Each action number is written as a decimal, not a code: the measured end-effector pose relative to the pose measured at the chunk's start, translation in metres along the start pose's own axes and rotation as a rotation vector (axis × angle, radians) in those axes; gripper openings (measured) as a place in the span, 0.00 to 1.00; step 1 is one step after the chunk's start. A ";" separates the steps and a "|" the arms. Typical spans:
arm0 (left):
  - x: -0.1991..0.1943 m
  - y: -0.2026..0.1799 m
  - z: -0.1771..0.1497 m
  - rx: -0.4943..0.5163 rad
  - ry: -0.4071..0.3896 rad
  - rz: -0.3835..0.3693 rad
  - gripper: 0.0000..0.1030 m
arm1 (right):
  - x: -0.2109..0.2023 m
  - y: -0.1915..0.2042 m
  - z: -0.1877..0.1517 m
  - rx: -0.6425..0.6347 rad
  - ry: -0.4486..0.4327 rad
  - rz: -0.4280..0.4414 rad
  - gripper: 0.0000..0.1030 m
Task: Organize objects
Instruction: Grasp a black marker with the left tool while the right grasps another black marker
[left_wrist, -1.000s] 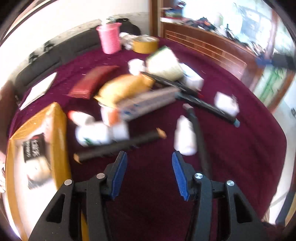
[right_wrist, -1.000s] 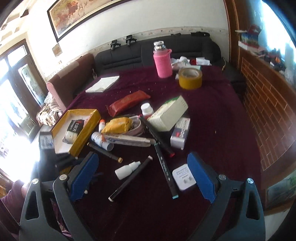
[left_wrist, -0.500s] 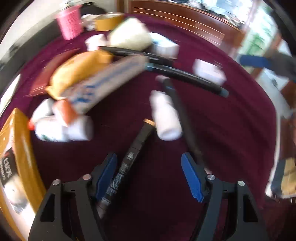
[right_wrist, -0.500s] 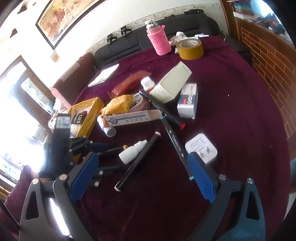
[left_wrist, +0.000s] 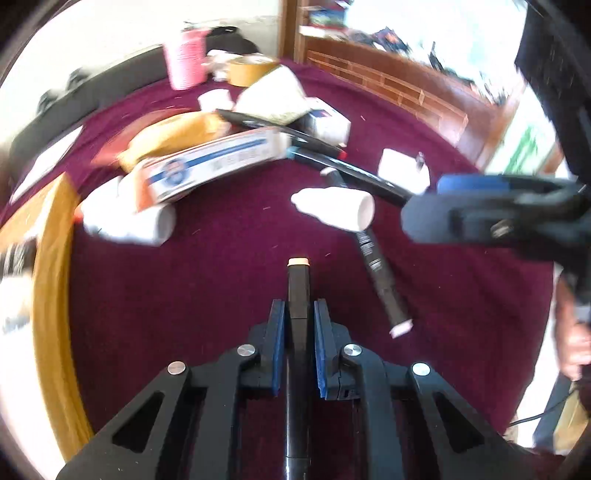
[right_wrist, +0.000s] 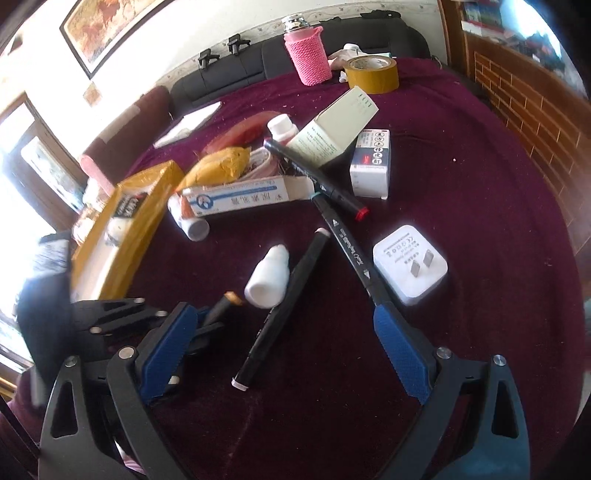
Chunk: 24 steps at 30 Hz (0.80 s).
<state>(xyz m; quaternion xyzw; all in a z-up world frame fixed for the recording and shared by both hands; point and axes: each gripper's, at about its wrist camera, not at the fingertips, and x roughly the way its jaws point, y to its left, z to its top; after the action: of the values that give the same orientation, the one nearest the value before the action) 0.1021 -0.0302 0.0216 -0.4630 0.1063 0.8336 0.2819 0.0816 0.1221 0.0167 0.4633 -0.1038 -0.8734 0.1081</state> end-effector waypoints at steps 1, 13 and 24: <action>-0.008 0.005 -0.004 -0.024 -0.012 -0.001 0.11 | 0.003 0.005 -0.001 -0.020 0.005 -0.013 0.92; -0.055 0.045 -0.009 -0.175 -0.177 -0.047 0.11 | 0.061 0.036 0.000 -0.082 0.044 -0.234 0.15; -0.113 0.087 -0.024 -0.293 -0.280 -0.043 0.11 | 0.010 0.024 -0.012 0.089 0.026 0.071 0.12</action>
<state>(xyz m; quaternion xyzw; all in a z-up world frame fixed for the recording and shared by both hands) 0.1157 -0.1541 0.0953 -0.3807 -0.0663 0.8902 0.2412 0.0881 0.0950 0.0095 0.4752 -0.1575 -0.8574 0.1195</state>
